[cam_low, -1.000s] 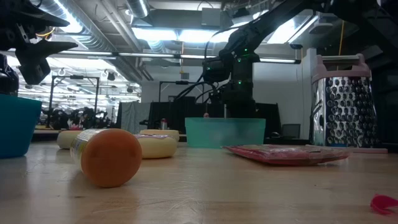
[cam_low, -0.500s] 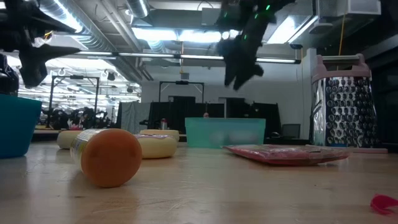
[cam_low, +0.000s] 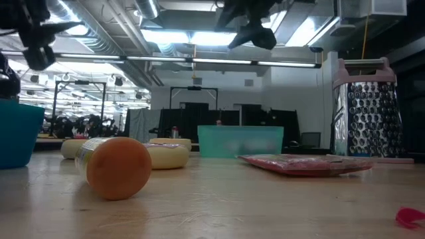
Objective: Pick & Place Food Item
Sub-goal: Put the yellow food coloring into the green bin
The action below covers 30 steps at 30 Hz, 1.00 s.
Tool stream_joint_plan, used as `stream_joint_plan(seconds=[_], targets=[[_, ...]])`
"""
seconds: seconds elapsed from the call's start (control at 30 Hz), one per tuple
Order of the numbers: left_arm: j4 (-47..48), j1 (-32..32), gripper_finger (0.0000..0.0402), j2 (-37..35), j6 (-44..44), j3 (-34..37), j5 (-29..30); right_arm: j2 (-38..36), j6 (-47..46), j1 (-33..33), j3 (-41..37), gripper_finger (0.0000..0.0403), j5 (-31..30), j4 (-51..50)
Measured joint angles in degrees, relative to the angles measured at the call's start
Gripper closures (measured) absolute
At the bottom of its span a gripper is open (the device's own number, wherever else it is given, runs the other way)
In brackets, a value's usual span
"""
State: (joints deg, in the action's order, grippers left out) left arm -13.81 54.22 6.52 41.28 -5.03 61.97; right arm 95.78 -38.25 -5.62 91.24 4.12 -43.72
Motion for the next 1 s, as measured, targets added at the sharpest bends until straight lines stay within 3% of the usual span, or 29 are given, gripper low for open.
stream_joint_plan(seconds=[0.2,0.3,0.5,0.7,1.0], targets=[[16.9,-0.1,0.0245,6.9,2.0,-10.8,-0.8,0.4,-13.6,6.9,0.0,0.0183,1.3,2.7],[26.6,-0.9,0.0245,11.6,5.4,-17.4,-3.9,1.5,-18.9,11.4,0.0,0.0183,0.6,5.3],[43.9,-6.7,0.0245,24.6,10.4,-31.5,-19.8,4.7,-25.9,16.1,0.0,0.0183,-2.0,10.0],[52.8,-12.6,0.0245,38.8,7.6,-42.8,-32.0,8.4,-27.4,18.7,0.0,0.0183,-0.6,15.4],[69.9,-15.1,0.0245,53.0,10.2,-56.4,-31.5,11.9,-30.5,24.3,0.0,0.0183,-4.2,15.3]])
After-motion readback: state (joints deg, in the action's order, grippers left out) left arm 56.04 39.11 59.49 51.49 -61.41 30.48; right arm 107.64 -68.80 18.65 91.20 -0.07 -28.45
